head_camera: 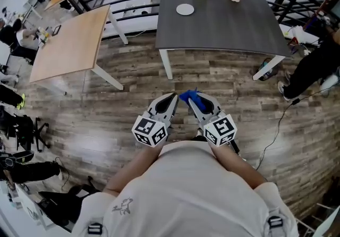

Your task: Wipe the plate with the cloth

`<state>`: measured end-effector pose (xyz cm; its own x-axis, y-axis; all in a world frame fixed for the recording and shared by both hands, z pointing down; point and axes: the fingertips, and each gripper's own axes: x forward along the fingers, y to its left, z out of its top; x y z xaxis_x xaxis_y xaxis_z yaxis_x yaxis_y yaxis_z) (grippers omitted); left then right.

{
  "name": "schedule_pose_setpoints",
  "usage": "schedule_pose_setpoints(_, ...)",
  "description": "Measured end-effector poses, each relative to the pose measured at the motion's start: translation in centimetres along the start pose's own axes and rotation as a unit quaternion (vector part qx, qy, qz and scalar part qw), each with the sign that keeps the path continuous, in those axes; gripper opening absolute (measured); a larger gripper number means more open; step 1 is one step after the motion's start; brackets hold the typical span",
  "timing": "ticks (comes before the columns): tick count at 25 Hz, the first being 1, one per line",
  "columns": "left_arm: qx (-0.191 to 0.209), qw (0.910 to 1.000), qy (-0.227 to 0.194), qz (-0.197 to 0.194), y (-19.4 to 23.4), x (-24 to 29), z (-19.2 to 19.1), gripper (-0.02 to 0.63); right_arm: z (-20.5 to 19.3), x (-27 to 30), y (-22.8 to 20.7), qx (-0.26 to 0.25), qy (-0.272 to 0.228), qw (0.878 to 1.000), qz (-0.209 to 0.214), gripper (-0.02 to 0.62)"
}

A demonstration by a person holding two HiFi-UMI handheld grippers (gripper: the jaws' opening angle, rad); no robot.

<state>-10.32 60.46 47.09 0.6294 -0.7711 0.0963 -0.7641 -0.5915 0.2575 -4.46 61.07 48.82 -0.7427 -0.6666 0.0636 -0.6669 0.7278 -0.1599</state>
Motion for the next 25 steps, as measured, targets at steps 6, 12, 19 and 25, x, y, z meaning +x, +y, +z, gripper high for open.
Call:
schedule_pose_setpoints(6, -0.004, 1.0, -0.004, 0.005, -0.7, 6.4, 0.8, 0.008, 0.7, 0.4, -6.3, 0.014, 0.014, 1.0, 0.02, 0.067)
schedule_pose_setpoints(12, -0.008, 0.9996, -0.006, 0.027, -1.2, 11.9, 2.1, 0.008, 2.1, -0.7, -11.7, 0.024, 0.022, 0.999, 0.042, 0.067)
schedule_pose_setpoints(19, -0.001, 0.9996, 0.011, 0.025, -2.5, 15.3, 1.3, 0.008, 1.3, -1.3, -15.8, 0.065, 0.018, 0.997, 0.038, 0.067)
schedule_pose_setpoints(25, -0.008, 0.9996, 0.009, 0.027, -1.1, 16.6, 1.2, 0.008, 1.1, -0.4, -17.3, 0.07, 0.017, 0.997, 0.03, 0.067)
